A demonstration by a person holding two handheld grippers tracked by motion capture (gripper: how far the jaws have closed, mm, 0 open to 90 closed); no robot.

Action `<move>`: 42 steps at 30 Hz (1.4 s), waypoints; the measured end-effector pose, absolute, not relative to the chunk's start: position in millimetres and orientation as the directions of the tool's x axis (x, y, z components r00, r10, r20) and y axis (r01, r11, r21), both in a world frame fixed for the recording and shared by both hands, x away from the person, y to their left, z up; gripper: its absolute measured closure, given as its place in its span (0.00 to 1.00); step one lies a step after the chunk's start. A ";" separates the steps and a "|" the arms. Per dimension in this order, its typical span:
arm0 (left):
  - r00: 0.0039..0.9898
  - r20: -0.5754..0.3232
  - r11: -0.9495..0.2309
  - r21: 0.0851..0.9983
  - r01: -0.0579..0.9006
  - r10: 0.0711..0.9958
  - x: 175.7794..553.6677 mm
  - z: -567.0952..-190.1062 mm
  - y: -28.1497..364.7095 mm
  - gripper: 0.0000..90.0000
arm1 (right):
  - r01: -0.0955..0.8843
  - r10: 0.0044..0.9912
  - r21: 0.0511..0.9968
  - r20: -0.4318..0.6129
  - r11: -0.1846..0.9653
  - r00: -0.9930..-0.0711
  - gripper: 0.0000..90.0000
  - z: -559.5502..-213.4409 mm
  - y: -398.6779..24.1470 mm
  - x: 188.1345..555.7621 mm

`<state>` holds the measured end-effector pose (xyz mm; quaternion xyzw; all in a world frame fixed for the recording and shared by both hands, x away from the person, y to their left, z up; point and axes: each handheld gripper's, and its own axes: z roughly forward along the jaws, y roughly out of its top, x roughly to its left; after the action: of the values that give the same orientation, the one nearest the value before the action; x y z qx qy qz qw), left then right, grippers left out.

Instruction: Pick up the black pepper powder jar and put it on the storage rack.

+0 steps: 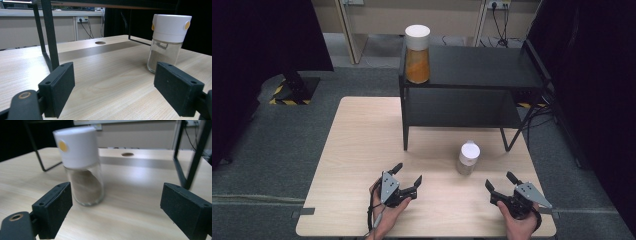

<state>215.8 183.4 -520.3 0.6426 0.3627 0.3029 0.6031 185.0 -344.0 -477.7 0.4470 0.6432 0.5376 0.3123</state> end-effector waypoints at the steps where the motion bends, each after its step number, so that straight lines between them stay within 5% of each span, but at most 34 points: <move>1: 0.553 -0.049 -0.009 0.995 0.101 0.832 215.9 -520.4 183.6 0.18 | 0.234 0.907 0.972 0.076 0.025 -0.415 0.12 -475.8 -342.1 186.5; 21: 0.556 -0.042 -0.015 0.995 0.098 0.830 216.1 -520.2 183.1 0.18 | 0.254 0.849 0.958 0.025 0.130 -0.528 0.14 -452.9 -307.8 246.8; 42: 0.558 -0.035 -0.022 0.995 0.095 0.829 216.1 -520.0 182.9 0.18 | 0.284 0.835 0.945 0.022 0.163 -0.550 0.29 -456.0 -294.7 276.7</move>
<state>216.1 182.9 -520.0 0.6464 0.3573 0.3053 0.6011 276.7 -294.7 -456.0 0.3916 0.7140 0.5151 0.2673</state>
